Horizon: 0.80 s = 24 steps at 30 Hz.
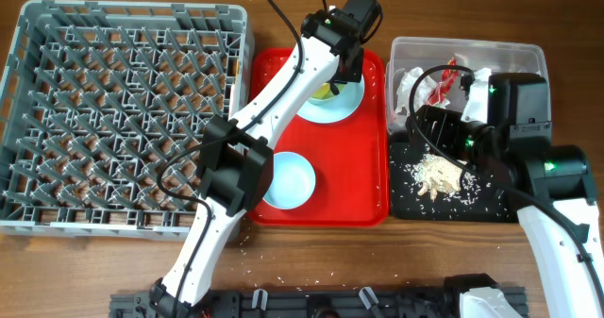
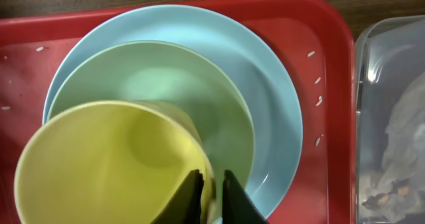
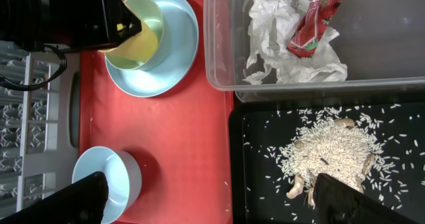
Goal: Sort waste into correct bins and load items into the dishwasher rack
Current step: 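Lift the yellow cup with the left gripper and carry it over the rack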
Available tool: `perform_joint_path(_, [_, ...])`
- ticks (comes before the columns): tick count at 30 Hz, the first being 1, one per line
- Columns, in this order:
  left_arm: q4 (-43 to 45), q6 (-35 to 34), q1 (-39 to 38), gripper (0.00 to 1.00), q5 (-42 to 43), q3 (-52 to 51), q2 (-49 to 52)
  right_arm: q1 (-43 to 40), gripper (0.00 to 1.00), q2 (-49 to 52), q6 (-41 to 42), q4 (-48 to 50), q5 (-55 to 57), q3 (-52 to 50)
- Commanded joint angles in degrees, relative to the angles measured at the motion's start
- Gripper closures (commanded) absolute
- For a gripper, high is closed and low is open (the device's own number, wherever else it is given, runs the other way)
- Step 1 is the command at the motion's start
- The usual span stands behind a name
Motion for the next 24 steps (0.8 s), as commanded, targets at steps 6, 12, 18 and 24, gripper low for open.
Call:
perform_joint_path(6, [-2.6,0.2,0.5,0.91,-3.5,-0.5,1.0,-0.1,0.00,-0.6,0.2,0.1,-0.7,0.3])
perform_joint_path(12, [-2.4,0.2,0.5,0.96,-3.5,-0.5,0.8,-0.1,0.00,-0.6,0.2,0.1,-0.8,0.3])
perform_joint_path(18, [-2.5,0.2,0.5,0.96,-3.3,-0.5,-6.1,-0.1,0.00,-0.6,0.2,0.1,-0.8,0.3])
perform_joint_path(24, [-4.0,0.1,2.3,0.96,-3.3,-0.5,-13.5,-0.1,0.00,-0.6,0.2,0.1,-0.8,0.3])
